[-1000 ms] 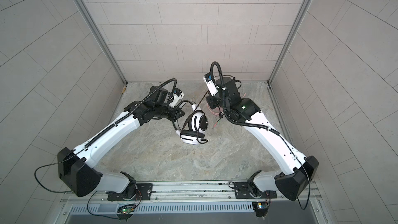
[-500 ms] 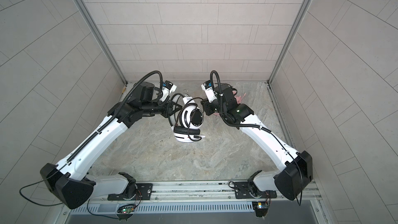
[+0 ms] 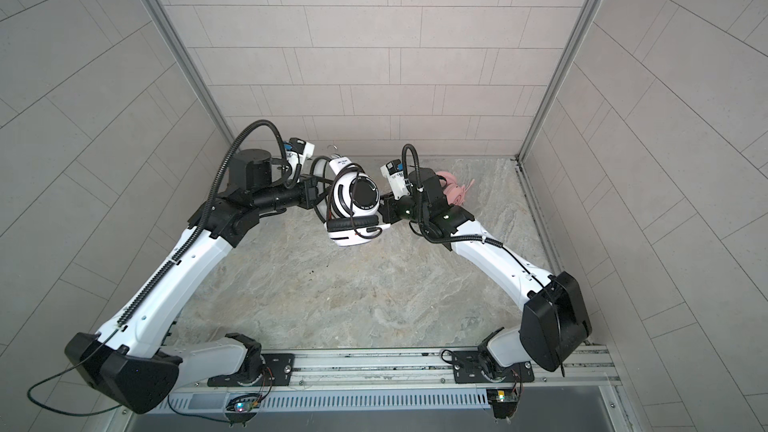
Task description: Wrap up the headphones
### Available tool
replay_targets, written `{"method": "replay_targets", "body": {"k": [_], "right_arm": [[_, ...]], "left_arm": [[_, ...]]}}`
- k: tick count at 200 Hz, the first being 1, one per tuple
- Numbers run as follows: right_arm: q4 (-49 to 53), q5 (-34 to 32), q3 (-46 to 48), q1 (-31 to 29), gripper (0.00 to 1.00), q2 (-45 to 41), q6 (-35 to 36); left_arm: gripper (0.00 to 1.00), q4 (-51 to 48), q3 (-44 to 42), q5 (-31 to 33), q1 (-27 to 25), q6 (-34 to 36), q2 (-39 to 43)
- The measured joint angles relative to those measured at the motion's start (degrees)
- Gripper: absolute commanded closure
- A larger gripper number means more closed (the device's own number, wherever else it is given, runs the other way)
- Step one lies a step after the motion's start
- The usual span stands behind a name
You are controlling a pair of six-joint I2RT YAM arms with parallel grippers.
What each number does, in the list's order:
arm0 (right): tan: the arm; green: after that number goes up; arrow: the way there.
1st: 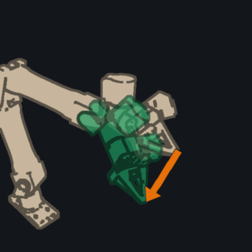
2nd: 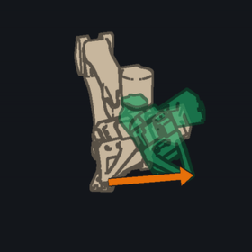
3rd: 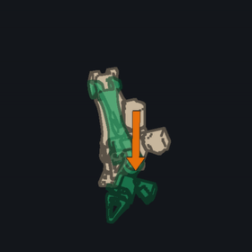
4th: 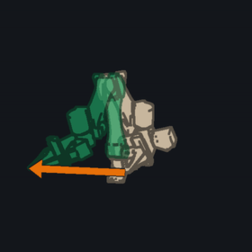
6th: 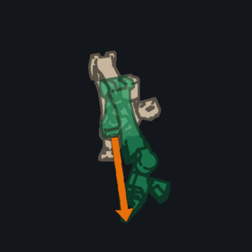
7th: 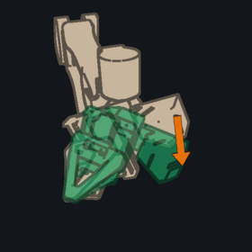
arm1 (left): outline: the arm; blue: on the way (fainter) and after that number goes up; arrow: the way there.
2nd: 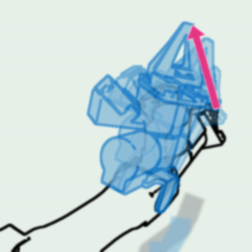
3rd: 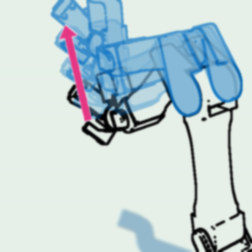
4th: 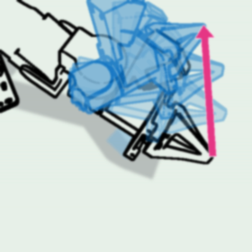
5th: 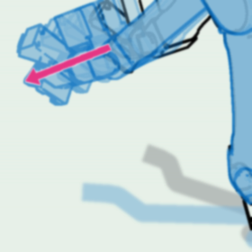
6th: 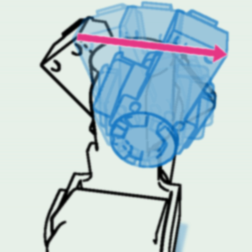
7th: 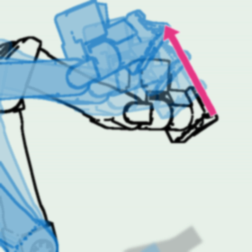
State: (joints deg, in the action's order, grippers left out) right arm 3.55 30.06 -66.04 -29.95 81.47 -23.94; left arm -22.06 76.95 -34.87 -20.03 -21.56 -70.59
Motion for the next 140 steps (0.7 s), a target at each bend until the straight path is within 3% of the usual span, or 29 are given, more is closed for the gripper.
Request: {"method": "replay_targets", "body": {"k": [93,140], "right_arm": [[-6.99,3.08,3.54,-0.15,0.93,0.02,-5.05],[-8.61,3.48,4.72,0.46,0.81,1.51,-5.03]], "left_arm": [[1.0,7.26,-1.49,4.24,0.57,-8.0,-0.94],[1.0,7.32,-1.92,4.48,0.57,-8.02,-0.98]]}}
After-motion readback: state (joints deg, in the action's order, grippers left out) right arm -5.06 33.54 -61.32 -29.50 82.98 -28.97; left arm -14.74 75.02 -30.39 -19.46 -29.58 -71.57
